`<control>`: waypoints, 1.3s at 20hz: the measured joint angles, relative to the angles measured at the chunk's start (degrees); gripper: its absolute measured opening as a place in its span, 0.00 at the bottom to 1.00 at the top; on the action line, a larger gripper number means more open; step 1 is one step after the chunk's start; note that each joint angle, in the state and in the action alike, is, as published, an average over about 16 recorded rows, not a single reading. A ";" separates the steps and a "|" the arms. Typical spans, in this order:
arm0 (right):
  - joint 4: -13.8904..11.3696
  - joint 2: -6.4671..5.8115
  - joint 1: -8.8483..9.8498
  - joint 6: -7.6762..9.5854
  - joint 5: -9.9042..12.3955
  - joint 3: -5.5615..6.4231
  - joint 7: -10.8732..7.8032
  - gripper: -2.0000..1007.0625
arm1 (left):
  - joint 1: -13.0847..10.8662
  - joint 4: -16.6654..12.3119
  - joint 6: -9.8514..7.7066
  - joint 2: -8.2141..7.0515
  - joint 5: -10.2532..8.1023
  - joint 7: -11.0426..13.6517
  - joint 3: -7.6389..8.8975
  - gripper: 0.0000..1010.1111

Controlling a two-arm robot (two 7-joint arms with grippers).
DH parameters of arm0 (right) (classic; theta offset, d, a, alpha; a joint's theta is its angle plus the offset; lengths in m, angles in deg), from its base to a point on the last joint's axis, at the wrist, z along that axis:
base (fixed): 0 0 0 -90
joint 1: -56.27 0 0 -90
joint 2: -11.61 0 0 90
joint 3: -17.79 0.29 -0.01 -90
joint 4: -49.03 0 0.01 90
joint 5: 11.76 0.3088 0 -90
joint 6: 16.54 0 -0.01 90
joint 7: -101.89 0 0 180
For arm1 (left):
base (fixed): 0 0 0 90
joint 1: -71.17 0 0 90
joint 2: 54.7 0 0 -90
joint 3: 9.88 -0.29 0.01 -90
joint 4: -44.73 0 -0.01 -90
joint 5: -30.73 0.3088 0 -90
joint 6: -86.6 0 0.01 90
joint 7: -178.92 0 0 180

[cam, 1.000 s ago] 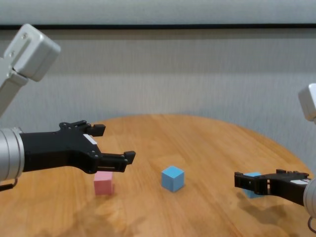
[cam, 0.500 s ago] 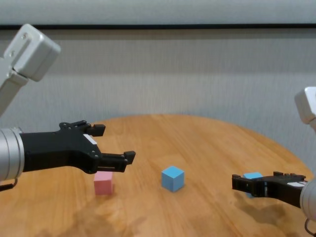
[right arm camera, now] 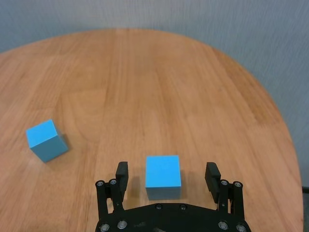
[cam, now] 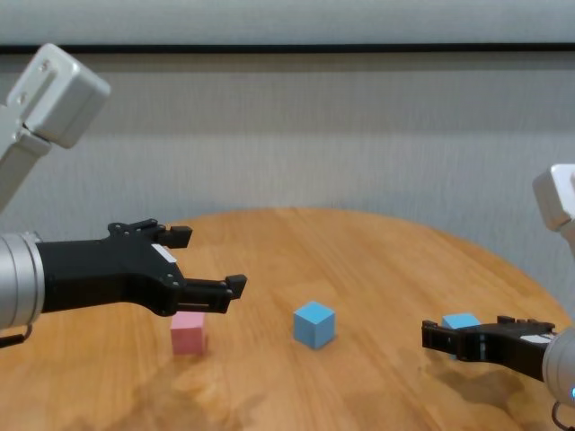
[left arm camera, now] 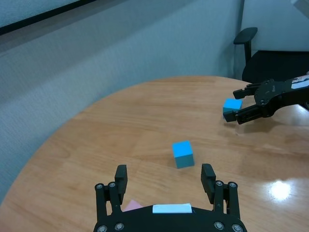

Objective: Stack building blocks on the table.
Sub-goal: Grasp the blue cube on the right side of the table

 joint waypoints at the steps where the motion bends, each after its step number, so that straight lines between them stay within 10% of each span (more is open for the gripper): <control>1: 0.12 0.10 -0.02 -0.03 -0.08 0.09 -0.05 1.00 | 0.00 0.00 0.00 0.00 0.00 0.00 0.00 0.99; 15: 1.22 1.21 -0.15 -0.26 -0.99 1.32 -0.76 0.94 | 0.00 0.00 0.00 0.00 0.00 0.00 0.00 0.99; 26: 1.51 2.35 0.11 0.16 -1.50 2.74 -1.38 0.66 | 0.00 0.00 0.00 0.00 0.00 0.00 0.00 0.99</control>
